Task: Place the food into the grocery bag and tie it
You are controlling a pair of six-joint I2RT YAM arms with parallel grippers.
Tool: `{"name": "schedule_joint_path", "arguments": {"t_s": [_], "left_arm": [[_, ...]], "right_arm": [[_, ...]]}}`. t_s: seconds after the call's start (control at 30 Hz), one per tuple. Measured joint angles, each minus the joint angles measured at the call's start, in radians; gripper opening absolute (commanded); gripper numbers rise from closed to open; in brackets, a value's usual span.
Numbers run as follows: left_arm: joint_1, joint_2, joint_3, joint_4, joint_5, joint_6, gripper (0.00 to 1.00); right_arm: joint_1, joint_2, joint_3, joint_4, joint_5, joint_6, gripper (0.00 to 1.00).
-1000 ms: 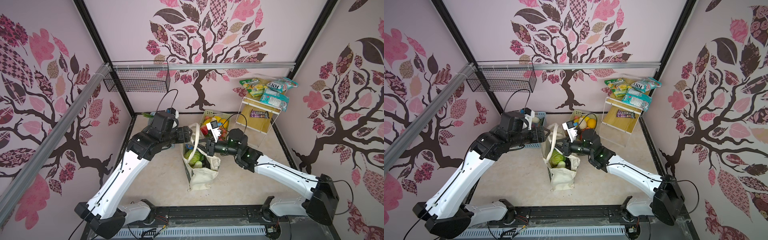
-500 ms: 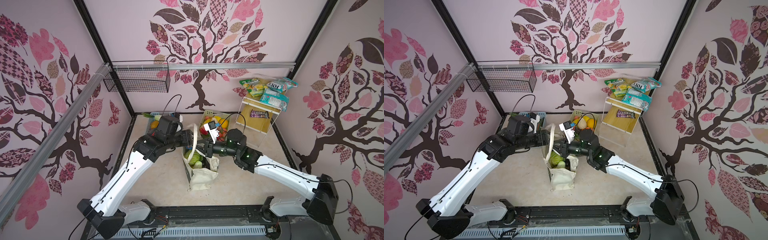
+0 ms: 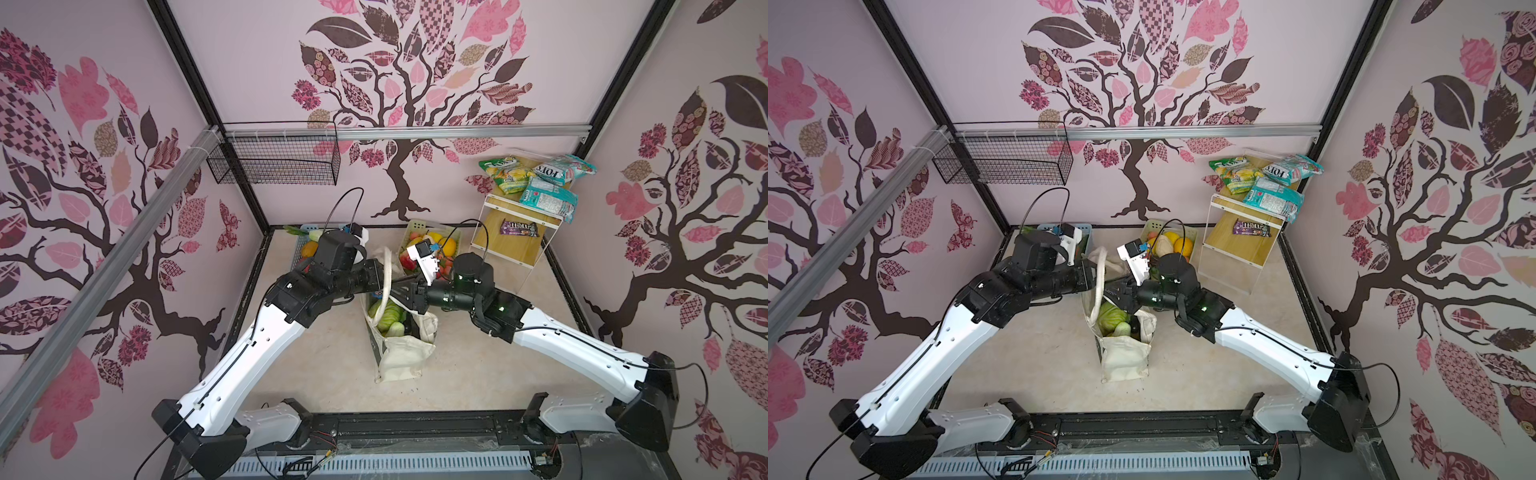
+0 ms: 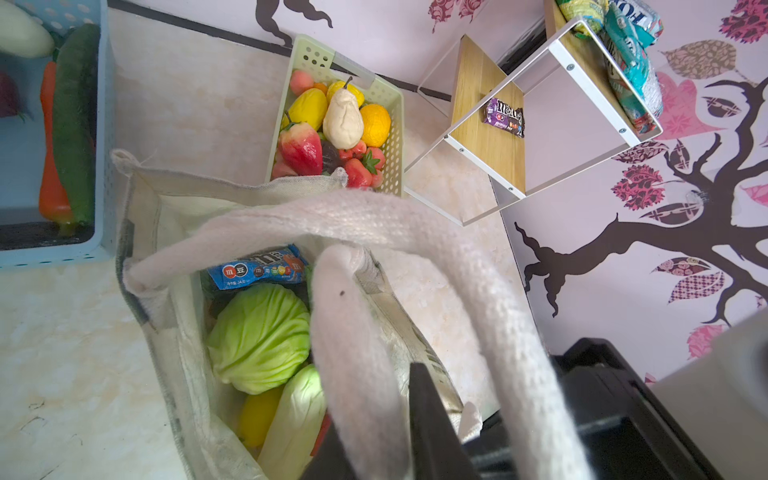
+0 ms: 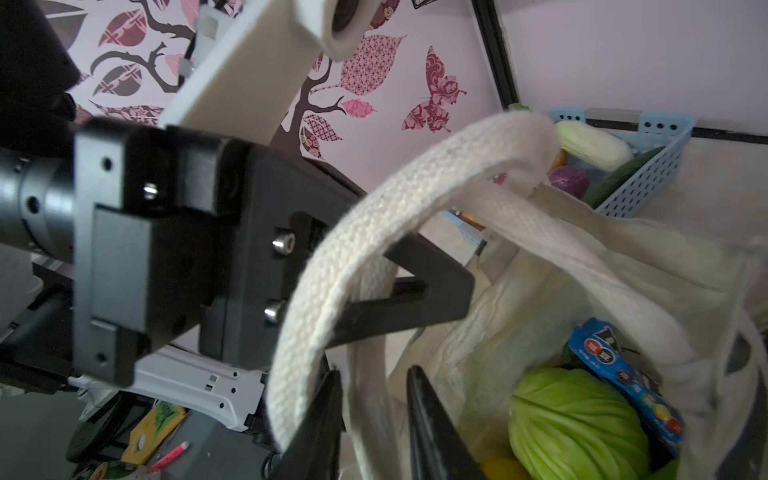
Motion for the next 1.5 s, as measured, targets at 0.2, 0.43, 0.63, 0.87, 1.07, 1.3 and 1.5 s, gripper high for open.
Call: {"name": "schedule_joint_path", "arguments": {"t_s": [0.2,0.43,0.63,0.87,1.07,1.3,1.5], "left_arm": [[0.000,-0.001,0.002,-0.008,0.011,0.020,0.18],[0.000,-0.002,0.014,-0.014,0.052,0.039,0.18],[0.002,-0.006,0.016,-0.015,0.082,0.052,0.19],[0.002,-0.009,0.018,-0.005,0.145,0.053,0.19],[0.006,-0.006,0.019,0.015,0.212,0.053,0.19],[0.042,0.051,0.081,0.004,0.289,0.056,0.19],[0.045,0.104,0.132,-0.008,0.327,0.069,0.18]], "right_arm": [[-0.123,-0.081,-0.002,-0.100,0.012,-0.039,0.36],[-0.159,-0.011,0.016,-0.193,0.006,-0.201,0.34],[-0.159,0.034,-0.010,-0.187,-0.122,-0.301,0.37],[-0.158,0.060,-0.057,-0.085,-0.337,-0.412,0.44],[-0.159,0.167,-0.032,0.028,-0.536,-0.477,0.51],[-0.158,0.214,-0.025,0.189,-0.645,-0.501,0.58],[-0.111,0.227,-0.023,0.309,-0.650,-0.495,0.66]]}}
